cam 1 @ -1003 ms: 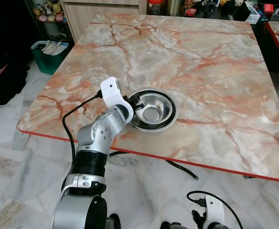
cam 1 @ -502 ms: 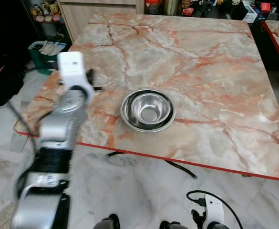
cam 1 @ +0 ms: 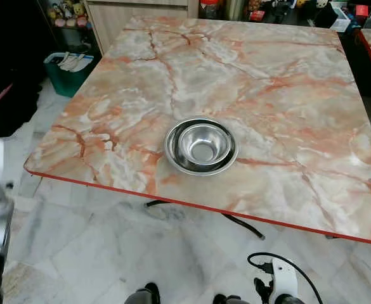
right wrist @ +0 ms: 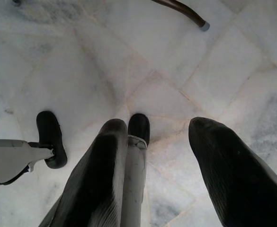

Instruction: Setting the table

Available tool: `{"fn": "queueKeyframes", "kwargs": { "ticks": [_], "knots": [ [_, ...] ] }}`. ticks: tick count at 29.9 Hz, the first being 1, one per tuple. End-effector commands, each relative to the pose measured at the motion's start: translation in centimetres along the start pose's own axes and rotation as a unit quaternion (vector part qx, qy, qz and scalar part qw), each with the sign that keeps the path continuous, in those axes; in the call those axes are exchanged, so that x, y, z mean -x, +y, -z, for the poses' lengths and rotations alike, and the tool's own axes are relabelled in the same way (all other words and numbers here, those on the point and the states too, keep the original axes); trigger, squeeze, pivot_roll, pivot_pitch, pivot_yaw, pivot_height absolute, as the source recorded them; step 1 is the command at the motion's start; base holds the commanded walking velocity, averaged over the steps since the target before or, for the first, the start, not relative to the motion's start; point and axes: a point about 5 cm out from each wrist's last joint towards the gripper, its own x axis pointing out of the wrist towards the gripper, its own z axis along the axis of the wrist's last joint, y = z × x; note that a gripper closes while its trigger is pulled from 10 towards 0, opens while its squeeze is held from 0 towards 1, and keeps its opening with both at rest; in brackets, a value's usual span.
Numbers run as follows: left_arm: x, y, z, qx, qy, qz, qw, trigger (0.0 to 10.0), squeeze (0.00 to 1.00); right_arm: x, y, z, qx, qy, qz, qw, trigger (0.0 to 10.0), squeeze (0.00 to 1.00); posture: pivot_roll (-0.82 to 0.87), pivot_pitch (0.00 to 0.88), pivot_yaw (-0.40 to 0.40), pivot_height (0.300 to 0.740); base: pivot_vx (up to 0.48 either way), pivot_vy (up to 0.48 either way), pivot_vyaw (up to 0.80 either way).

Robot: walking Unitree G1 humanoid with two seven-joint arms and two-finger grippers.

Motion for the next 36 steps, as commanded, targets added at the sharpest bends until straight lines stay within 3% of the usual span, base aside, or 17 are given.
{"fn": "queueKeyframes", "kwargs": {
  "ticks": [1,3,6,9,13,15,22,27,32,36],
  "knots": [
    [0.2,0.1,2.1,-0.04,0.019,-0.011,0.999,10.0,0.0,0.2,-0.1,0.9,-0.003,0.014,0.002,1.0,10.0,0.0,0.06,0.159,0.027,0.74,0.0,0.0,0.0],
    [0.8,-0.5,5.1,-0.064,0.057,-0.003,0.996,10.0,0.0,0.2,-0.1,0.9,-0.004,0.014,0.003,1.0,10.0,0.0,0.06,0.154,0.031,0.74,0.0,0.0,0.0],
    [0.8,-0.5,5.2,-0.065,0.057,-0.004,0.996,10.0,0.0,0.2,-0.1,0.9,-0.004,0.014,0.002,1.0,10.0,0.0,0.06,0.154,0.031,0.74,0.0,0.0,0.0],
    [3.0,-3.1,9.9,-0.051,0.139,0.06,0.987,10.0,0.0,0.2,0.0,1.1,-0.004,0.016,0.003,1.0,10.0,0.0,0.05,0.139,0.038,0.74,0.0,0.0,0.0],
    [4.7,-5.1,11.7,-0.041,0.171,0.108,0.978,10.0,0.0,0.2,0.0,1.2,-0.005,0.016,0.003,1.0,10.0,0.0,0.04,0.136,0.04,0.74,0.0,0.0,0.0],
    [6.2,-6.9,12.8,-0.035,0.191,0.152,0.969,10.0,0.0,0.2,0.0,1.2,-0.006,0.016,0.004,1.0,10.0,0.0,0.04,0.134,0.041,0.74,0.0,0.0,0.0],
    [8.1,-9.0,13.7,-0.032,0.213,0.193,0.957,10.0,0.0,0.3,-0.1,1.3,-0.004,0.018,0.004,1.0,10.0,0.0,0.04,0.127,0.037,0.74,0.0,0.0,0.0],
    [10.3,-12.3,13.2,0.028,0.215,0.297,0.93,10.0,0.0,0.3,-0.1,1.3,-0.003,0.018,0.004,1.0,10.0,0.0,0.04,0.13,0.034,0.74,0.0,0.0,0.0],
    [12.0,-14.1,13.3,0.104,0.253,0.313,0.909,10.0,0.0,0.3,-0.2,1.2,-0.004,0.016,0.003,1.0,10.0,0.0,0.03,0.149,0.029,0.74,0.0,0.0,0.0],
    [13.2,-15.7,12.5,0.161,0.252,0.342,0.891,10.0,0.0,0.3,-0.3,1.1,-0.008,0.013,0.006,1.0,10.0,0.0,0.02,0.163,0.019,0.74,0.0,0.0,0.0]
  ]
}}
